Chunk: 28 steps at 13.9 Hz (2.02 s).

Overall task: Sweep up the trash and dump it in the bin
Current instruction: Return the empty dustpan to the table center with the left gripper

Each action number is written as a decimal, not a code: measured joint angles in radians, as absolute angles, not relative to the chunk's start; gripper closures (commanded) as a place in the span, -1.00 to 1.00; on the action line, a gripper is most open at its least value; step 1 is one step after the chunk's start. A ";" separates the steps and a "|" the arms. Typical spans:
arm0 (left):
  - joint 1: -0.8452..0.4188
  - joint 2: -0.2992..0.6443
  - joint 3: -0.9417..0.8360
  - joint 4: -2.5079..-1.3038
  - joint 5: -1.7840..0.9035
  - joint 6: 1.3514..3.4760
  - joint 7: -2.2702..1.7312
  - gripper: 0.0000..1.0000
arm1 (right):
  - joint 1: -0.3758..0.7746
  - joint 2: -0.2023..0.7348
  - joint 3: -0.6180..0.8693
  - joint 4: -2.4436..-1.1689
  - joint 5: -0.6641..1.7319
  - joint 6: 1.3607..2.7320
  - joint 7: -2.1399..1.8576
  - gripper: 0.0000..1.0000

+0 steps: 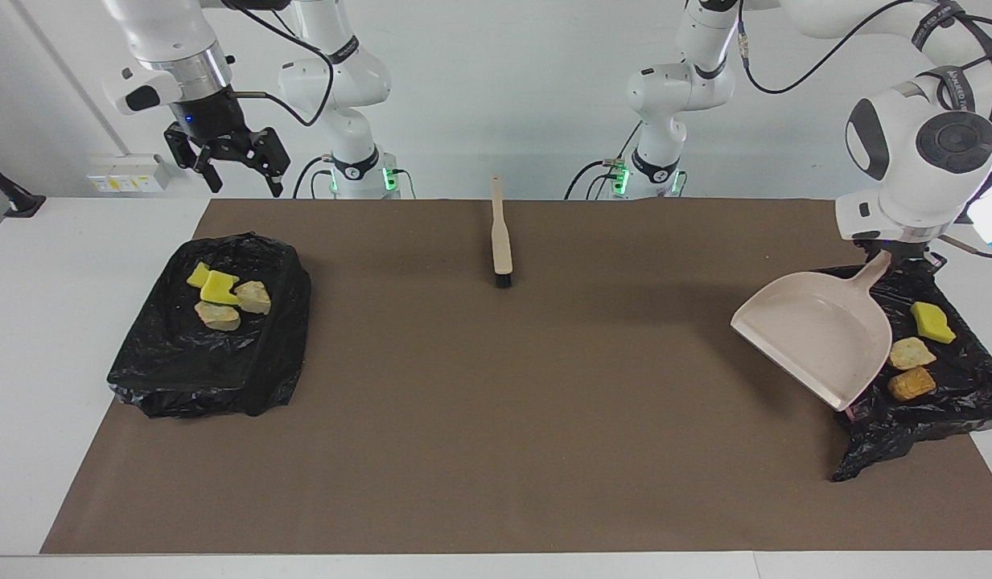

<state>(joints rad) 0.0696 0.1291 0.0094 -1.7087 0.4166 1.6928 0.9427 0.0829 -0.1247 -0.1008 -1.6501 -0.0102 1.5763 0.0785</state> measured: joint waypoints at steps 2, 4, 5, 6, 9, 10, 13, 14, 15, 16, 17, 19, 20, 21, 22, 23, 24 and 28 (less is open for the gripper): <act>0.033 0.128 0.008 -1.757 0.346 1.704 0.785 1.00 | 0.073 -0.124 -0.105 -1.655 -0.024 1.574 0.051 -1.00; -0.024 0.145 0.004 -1.805 0.284 1.741 0.617 1.00 | 0.066 -0.118 -0.105 -1.662 -0.023 1.574 0.051 -1.00; -0.057 0.156 0.003 -1.822 0.243 1.760 0.536 1.00 | 0.066 -0.113 -0.105 -1.663 -0.022 1.574 0.051 -1.00; -0.087 0.164 0.003 -1.833 0.207 1.776 0.456 1.00 | 0.064 -0.108 -0.105 -1.664 -0.014 1.574 0.051 -1.00; -0.196 0.170 0.001 -1.841 0.103 1.816 0.191 1.00 | 0.055 -0.102 -0.105 -1.667 0.011 1.574 0.062 -1.00; -0.241 0.171 0.001 -1.842 0.072 1.833 0.103 1.00 | 0.053 -0.102 -0.105 -1.668 0.011 1.574 0.062 -1.00; -0.386 0.192 -0.001 -1.847 -0.004 1.935 -0.172 1.00 | 0.051 -0.102 -0.105 -1.678 0.011 1.574 0.057 -1.00; -0.433 0.208 -0.001 -1.849 -0.033 1.983 -0.257 1.00 | 0.049 -0.102 -0.105 -1.682 0.010 1.576 0.057 -1.00; -0.474 0.225 -0.001 -1.850 -0.057 2.028 -0.326 1.00 | 0.047 -0.103 -0.105 -1.689 0.010 1.580 0.057 -1.00; -0.510 0.240 -0.001 -1.850 -0.080 2.068 -0.379 1.00 | 0.046 -0.105 -0.105 -1.698 0.010 1.584 0.057 -1.00; -0.541 0.251 -0.001 -1.850 -0.109 2.099 -0.422 1.00 | 0.046 -0.106 -0.105 -1.706 0.011 1.587 0.057 -1.00; -0.605 0.278 0.000 -1.840 -0.151 2.156 -0.524 1.00 | 0.046 -0.106 -0.104 -1.715 0.010 1.593 0.057 -1.00; -0.633 0.297 0.000 -1.828 -0.152 2.177 -0.584 1.00 | 0.046 -0.106 -0.104 -1.718 0.010 1.598 0.057 -1.00; -0.663 0.325 0.000 -1.806 -0.152 2.190 -0.635 1.00 | 0.046 -0.106 -0.104 -1.720 0.010 1.600 0.057 -1.00; -0.689 0.357 0.001 -1.779 -0.152 2.197 -0.672 1.00 | 0.046 -0.107 -0.104 -1.722 0.007 1.603 0.054 -1.00; -0.704 0.388 0.001 -1.749 -0.152 2.202 -0.692 -0.90 | 0.046 -0.108 -0.103 -1.724 -0.002 1.605 0.040 -1.00; -0.706 0.407 0.003 -1.729 -0.152 2.204 -0.699 -1.00 | 0.046 -0.108 -0.102 -1.726 -0.009 1.607 0.023 -1.00; -0.679 0.395 0.040 -1.697 -0.152 2.189 -0.702 -1.00 | 0.045 -0.109 -0.103 -1.727 -0.047 1.629 -0.003 -1.00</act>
